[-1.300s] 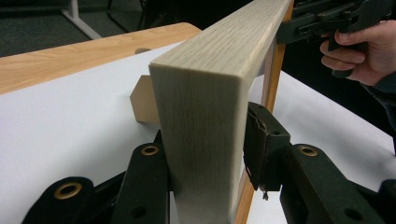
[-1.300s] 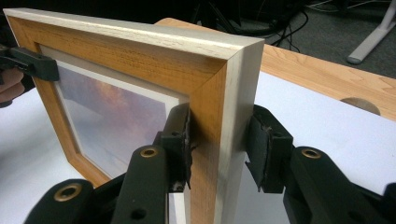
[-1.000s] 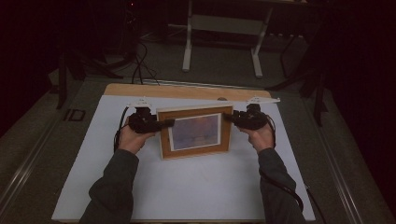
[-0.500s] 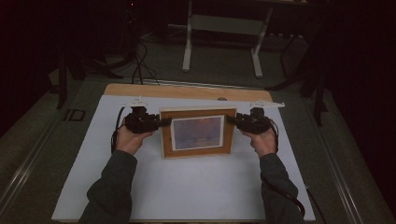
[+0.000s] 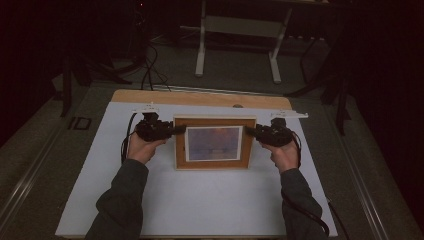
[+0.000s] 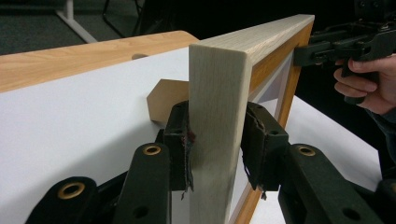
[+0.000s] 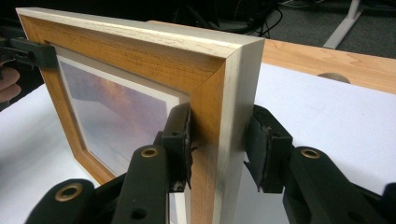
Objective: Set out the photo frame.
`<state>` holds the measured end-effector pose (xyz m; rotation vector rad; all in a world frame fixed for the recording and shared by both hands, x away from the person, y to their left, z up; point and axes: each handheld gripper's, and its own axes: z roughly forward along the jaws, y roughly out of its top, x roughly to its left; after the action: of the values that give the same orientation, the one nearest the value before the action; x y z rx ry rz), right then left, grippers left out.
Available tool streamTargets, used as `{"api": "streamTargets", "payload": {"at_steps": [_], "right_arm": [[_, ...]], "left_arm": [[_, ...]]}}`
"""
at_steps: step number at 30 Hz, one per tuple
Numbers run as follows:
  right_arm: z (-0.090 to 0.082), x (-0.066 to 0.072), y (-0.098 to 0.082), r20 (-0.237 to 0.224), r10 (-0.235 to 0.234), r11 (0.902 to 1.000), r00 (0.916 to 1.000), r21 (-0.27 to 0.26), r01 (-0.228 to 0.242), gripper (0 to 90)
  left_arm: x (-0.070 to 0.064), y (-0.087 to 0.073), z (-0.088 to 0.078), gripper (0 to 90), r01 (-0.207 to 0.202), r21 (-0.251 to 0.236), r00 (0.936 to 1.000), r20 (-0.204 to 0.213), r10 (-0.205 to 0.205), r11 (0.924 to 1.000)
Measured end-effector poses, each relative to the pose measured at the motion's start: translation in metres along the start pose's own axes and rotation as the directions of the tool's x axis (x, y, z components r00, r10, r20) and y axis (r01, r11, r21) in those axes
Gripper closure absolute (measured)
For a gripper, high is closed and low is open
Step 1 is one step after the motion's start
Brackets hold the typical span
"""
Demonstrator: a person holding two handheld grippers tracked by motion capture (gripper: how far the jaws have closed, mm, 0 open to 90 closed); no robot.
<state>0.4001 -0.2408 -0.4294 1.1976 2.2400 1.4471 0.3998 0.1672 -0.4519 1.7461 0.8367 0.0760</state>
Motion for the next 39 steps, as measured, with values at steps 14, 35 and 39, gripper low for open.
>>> {"api": "streamTargets", "payload": {"at_steps": [14,35,39], "right_arm": [[-0.0041,0.0019,-0.0030,0.005,0.006,0.9999,1.0000,0.008,-0.006,63.1],[-0.0040,0.0006,-0.0038,-0.014,0.011,0.9999,0.9998,0.009,-0.011,63.1],[-0.0040,0.0005,-0.0035,-0.017,0.010,0.9999,0.9998,0.011,-0.010,63.0]], "left_arm": [[0.0017,0.0014,0.0025,65.1,0.012,0.008,0.9999,0.009,-0.012,0.9999],[-0.0021,0.0006,-0.0003,64.9,0.021,0.019,0.9998,0.002,-0.021,0.9996],[-0.0020,0.0003,-0.0007,65.0,0.026,0.019,0.9997,0.003,-0.026,0.9995]]}}
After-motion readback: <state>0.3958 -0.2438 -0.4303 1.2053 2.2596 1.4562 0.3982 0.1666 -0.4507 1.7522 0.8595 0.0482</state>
